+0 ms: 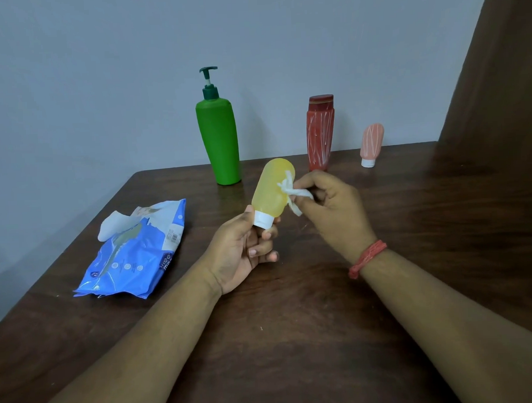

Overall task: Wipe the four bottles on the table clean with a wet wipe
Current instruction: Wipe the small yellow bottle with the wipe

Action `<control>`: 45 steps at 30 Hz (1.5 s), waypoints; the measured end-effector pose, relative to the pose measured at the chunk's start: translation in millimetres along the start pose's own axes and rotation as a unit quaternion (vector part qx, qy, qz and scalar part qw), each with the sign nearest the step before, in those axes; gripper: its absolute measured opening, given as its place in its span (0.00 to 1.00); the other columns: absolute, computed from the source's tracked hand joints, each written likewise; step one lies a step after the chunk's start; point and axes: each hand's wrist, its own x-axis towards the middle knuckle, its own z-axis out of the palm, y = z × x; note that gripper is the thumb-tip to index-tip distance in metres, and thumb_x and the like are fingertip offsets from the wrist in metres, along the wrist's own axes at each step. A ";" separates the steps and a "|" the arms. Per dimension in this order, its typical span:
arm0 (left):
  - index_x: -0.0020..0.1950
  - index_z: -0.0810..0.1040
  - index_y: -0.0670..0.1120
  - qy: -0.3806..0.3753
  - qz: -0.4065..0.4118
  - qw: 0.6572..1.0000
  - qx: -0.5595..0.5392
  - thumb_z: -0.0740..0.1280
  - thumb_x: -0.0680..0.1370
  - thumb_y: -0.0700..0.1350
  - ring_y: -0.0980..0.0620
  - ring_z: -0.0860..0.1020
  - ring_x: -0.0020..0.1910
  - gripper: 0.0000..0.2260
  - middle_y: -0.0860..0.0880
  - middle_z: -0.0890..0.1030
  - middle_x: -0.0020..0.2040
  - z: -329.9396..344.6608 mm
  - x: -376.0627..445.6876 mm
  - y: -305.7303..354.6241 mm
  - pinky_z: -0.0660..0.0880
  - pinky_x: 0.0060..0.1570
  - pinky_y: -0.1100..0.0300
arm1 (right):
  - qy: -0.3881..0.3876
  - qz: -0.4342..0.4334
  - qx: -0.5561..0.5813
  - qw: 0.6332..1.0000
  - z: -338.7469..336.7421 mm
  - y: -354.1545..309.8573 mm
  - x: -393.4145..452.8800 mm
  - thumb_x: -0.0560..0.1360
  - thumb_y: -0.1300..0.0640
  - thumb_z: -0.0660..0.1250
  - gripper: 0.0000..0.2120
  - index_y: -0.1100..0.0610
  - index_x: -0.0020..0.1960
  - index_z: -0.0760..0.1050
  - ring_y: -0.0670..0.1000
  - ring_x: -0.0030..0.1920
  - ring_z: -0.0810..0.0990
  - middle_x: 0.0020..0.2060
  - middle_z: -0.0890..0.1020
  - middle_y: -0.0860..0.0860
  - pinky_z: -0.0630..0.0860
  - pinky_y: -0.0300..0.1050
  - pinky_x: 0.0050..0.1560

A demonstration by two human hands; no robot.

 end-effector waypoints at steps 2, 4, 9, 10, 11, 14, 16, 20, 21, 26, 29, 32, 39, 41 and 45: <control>0.58 0.73 0.38 0.012 0.008 1.000 -0.002 0.51 0.86 0.53 0.57 0.60 0.24 0.20 0.49 0.70 0.35 -0.3 0.9 0.0 0.73 0.33 0.57 | -0.016 -0.025 -0.031 0.999 4.4 0.4 -3.2 0.75 0.66 0.70 0.06 0.56 0.46 0.81 0.51 0.43 0.82 0.42 0.82 0.48 0.80 0.54 0.43; 0.57 0.74 0.39 0.021 0.013 1.000 -0.002 0.51 0.85 0.53 0.57 0.60 0.23 0.20 0.49 0.71 0.35 -0.4 1.2 -0.2 0.73 0.33 0.58 | -0.024 -0.053 -0.067 0.996 7.6 -0.4 -5.3 0.74 0.67 0.72 0.05 0.58 0.46 0.81 0.46 0.41 0.79 0.42 0.80 0.47 0.77 0.43 0.40; 0.59 0.75 0.43 0.035 0.016 0.999 -0.001 0.50 0.86 0.52 0.58 0.60 0.22 0.18 0.48 0.72 0.35 0.6 1.3 0.1 0.74 0.32 0.58 | -0.056 -0.122 -0.140 0.981 12.0 -0.9 -7.9 0.73 0.67 0.71 0.05 0.58 0.46 0.82 0.43 0.40 0.74 0.42 0.77 0.47 0.67 0.32 0.40; 0.58 0.75 0.43 0.040 0.017 0.999 0.002 0.50 0.86 0.52 0.58 0.60 0.22 0.18 0.49 0.72 0.35 1.1 1.4 0.4 0.74 0.31 0.58 | -0.070 -0.139 -0.150 0.976 12.9 -1.4 -8.8 0.73 0.67 0.71 0.05 0.59 0.46 0.82 0.44 0.40 0.74 0.42 0.77 0.48 0.68 0.34 0.40; 0.56 0.76 0.43 0.046 0.019 0.999 0.005 0.50 0.86 0.52 0.57 0.60 0.22 0.18 0.49 0.71 0.35 1.7 1.4 0.6 0.74 0.31 0.59 | -0.086 -0.154 -0.163 0.971 14.1 -2.0 -9.8 0.73 0.66 0.71 0.04 0.59 0.46 0.82 0.45 0.40 0.74 0.42 0.77 0.49 0.70 0.37 0.40; 0.54 0.76 0.43 0.050 0.022 0.998 0.011 0.50 0.86 0.52 0.57 0.59 0.22 0.19 0.49 0.71 0.35 3.1 1.6 0.7 0.73 0.30 0.59 | -0.092 -0.175 -0.197 0.960 16.1 -3.8 -11.1 0.73 0.66 0.71 0.04 0.59 0.47 0.81 0.48 0.40 0.75 0.43 0.77 0.52 0.73 0.46 0.37; 0.58 0.75 0.42 0.030 0.021 0.999 0.019 0.50 0.86 0.53 0.57 0.59 0.22 0.19 0.49 0.71 0.36 2.3 2.2 0.2 0.73 0.31 0.58 | -0.056 -0.163 -0.200 0.965 14.0 -3.3 -8.9 0.73 0.66 0.71 0.05 0.59 0.46 0.80 0.49 0.40 0.75 0.43 0.77 0.50 0.74 0.46 0.38; 0.62 0.72 0.39 0.008 0.011 0.998 0.056 0.52 0.85 0.53 0.56 0.58 0.24 0.19 0.48 0.71 0.36 1.0 2.5 -2.6 0.74 0.32 0.56 | 0.049 -0.138 -0.190 0.971 1.7 -1.6 0.0 0.72 0.65 0.71 0.03 0.59 0.43 0.80 0.46 0.40 0.74 0.41 0.77 0.50 0.67 0.36 0.39; 0.60 0.72 0.39 0.003 0.010 0.998 0.068 0.52 0.85 0.53 0.56 0.58 0.24 0.19 0.48 0.71 0.36 2.0 2.0 -3.1 0.74 0.33 0.56 | 0.075 -0.131 -0.188 0.970 -2.4 -1.2 2.9 0.72 0.65 0.71 0.03 0.59 0.43 0.80 0.46 0.39 0.74 0.40 0.78 0.49 0.67 0.34 0.39; 0.61 0.72 0.42 -0.015 0.004 0.991 0.131 0.51 0.86 0.52 0.55 0.58 0.27 0.17 0.49 0.71 0.36 7.5 -0.1 -3.6 0.75 0.35 0.57 | 0.139 -0.086 -0.195 0.967 -19.0 -1.7 13.6 0.74 0.66 0.70 0.05 0.58 0.46 0.82 0.42 0.42 0.73 0.42 0.77 0.46 0.67 0.26 0.42; 0.60 0.72 0.43 -0.012 0.011 0.988 0.153 0.51 0.86 0.52 0.55 0.57 0.27 0.16 0.50 0.71 0.36 8.8 -0.7 -5.1 0.75 0.35 0.57 | 0.127 -0.107 -0.212 0.963 -21.8 -0.7 14.9 0.75 0.67 0.70 0.08 0.59 0.51 0.84 0.41 0.45 0.73 0.44 0.77 0.47 0.67 0.24 0.45; 0.60 0.73 0.44 0.008 0.014 0.988 0.156 0.51 0.86 0.53 0.55 0.57 0.27 0.16 0.50 0.70 0.36 9.3 -0.1 -5.6 0.75 0.35 0.57 | 0.090 -0.150 -0.213 0.961 -15.7 0.6 10.9 0.74 0.69 0.71 0.11 0.59 0.53 0.84 0.48 0.44 0.77 0.45 0.80 0.52 0.74 0.36 0.45; 0.56 0.73 0.47 0.036 0.034 0.974 0.219 0.53 0.86 0.53 0.56 0.60 0.27 0.14 0.49 0.70 0.38 11.0 0.3 -7.7 0.76 0.37 0.54 | 0.073 -0.168 -0.278 0.943 -17.2 -4.4 11.9 0.73 0.68 0.71 0.12 0.58 0.54 0.84 0.47 0.46 0.77 0.47 0.80 0.54 0.71 0.29 0.50; 0.54 0.73 0.49 0.040 0.045 0.962 0.265 0.53 0.86 0.54 0.56 0.62 0.27 0.13 0.48 0.70 0.39 12.7 0.0 -8.9 0.76 0.39 0.51 | 0.099 -0.150 -0.275 0.945 -19.0 -5.1 11.5 0.73 0.68 0.71 0.12 0.59 0.55 0.83 0.43 0.47 0.74 0.47 0.80 0.54 0.65 0.24 0.50; 0.59 0.75 0.46 0.079 0.048 0.960 0.263 0.53 0.86 0.54 0.57 0.69 0.28 0.16 0.46 0.71 0.41 12.5 1.7 -9.1 0.75 0.42 0.49 | -0.052 -0.209 -0.270 0.939 -0.1 -12.4 -3.9 0.73 0.65 0.69 0.11 0.57 0.53 0.84 0.50 0.44 0.79 0.45 0.79 0.52 0.77 0.43 0.42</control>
